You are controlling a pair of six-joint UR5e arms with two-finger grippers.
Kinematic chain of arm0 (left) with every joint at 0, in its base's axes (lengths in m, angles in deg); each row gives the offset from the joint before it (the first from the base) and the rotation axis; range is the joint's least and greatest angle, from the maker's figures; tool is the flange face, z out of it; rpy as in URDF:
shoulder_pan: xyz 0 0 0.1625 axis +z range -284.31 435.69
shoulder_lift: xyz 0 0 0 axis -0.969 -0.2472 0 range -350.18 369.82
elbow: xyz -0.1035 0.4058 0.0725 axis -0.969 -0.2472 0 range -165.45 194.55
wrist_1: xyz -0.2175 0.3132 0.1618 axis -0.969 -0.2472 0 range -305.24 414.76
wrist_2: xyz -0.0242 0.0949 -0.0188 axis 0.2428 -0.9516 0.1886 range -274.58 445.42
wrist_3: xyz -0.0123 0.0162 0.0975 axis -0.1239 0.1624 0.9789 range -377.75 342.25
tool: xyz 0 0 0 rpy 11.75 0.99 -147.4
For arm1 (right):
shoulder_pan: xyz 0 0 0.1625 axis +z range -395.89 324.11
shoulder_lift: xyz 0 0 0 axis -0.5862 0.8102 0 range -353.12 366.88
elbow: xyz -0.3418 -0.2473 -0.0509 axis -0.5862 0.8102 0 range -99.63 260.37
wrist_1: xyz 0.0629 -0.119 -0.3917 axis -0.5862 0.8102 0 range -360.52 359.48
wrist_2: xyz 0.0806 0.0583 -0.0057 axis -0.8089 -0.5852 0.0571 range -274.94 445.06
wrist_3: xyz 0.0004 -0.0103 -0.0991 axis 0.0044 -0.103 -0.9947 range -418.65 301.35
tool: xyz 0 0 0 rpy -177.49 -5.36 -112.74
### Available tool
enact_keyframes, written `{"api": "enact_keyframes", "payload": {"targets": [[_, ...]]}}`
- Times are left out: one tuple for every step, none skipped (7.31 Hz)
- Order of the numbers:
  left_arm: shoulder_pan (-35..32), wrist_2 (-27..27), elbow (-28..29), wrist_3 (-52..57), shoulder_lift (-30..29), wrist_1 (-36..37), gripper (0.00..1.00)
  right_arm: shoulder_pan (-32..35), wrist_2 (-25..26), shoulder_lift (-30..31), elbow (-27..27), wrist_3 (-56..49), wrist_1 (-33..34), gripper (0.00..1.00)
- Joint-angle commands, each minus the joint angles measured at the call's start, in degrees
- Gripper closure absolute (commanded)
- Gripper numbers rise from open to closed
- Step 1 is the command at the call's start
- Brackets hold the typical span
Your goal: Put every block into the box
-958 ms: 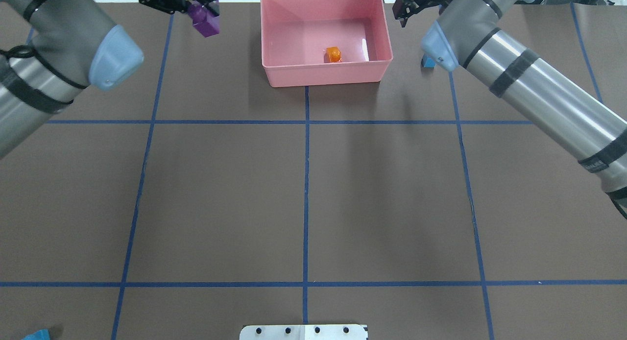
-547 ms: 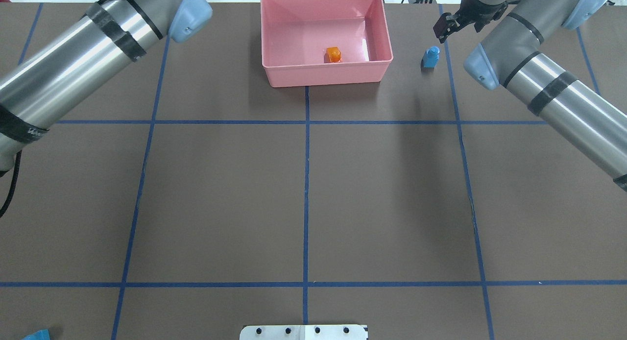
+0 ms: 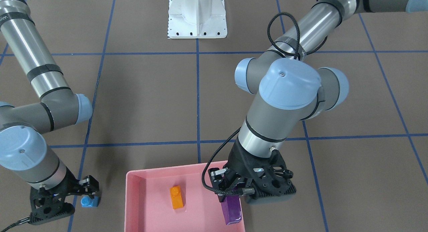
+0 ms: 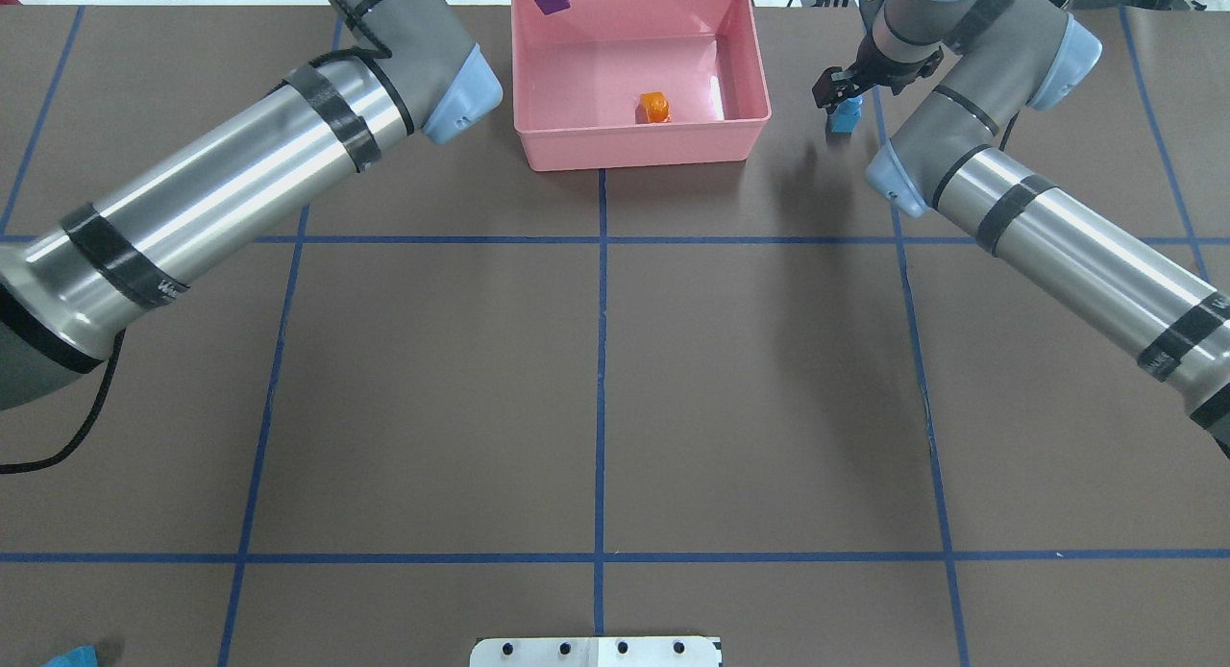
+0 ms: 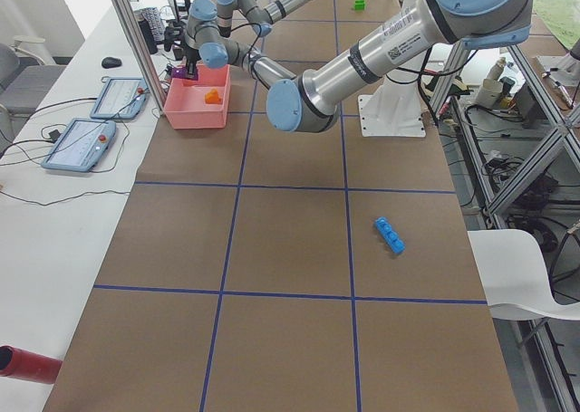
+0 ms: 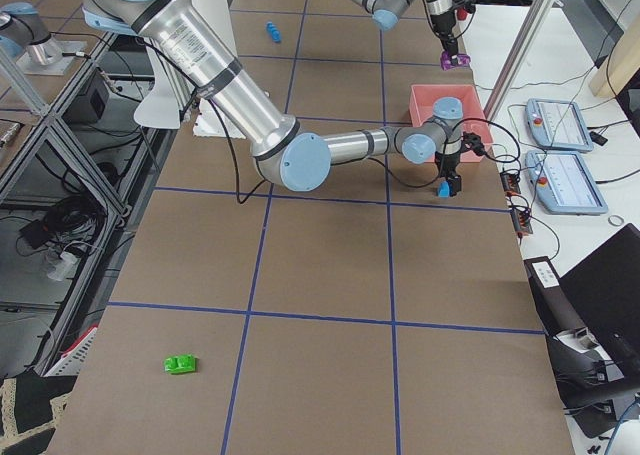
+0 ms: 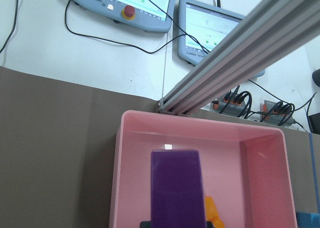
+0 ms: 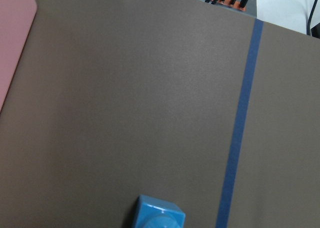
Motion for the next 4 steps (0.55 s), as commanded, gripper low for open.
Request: {"api": "enact_keyframes", "payload": {"targets": [[2.00,-3.22,2.56,-0.85,-0.39,-2.49,1.00,-1.56,1.16,-1.21,2.70,1.49,-0.79,0.01],[2.61,-3.75,2.74,-0.94,-0.48,-2.49,1.00,-1.73,1.25,-1.13,3.41,1.49,-0.79,0.03],[2.88,-4.36,2.74,-1.03,-0.48,-2.49,1.00,-1.74,1.25,-0.95,3.59,1.75,-0.79,0.28],[2.79,-4.45,3.09,-2.51,-0.48,-2.49,0.88,-1.82,1.25,-0.87,3.59,2.88,-0.71,0.84]]}}
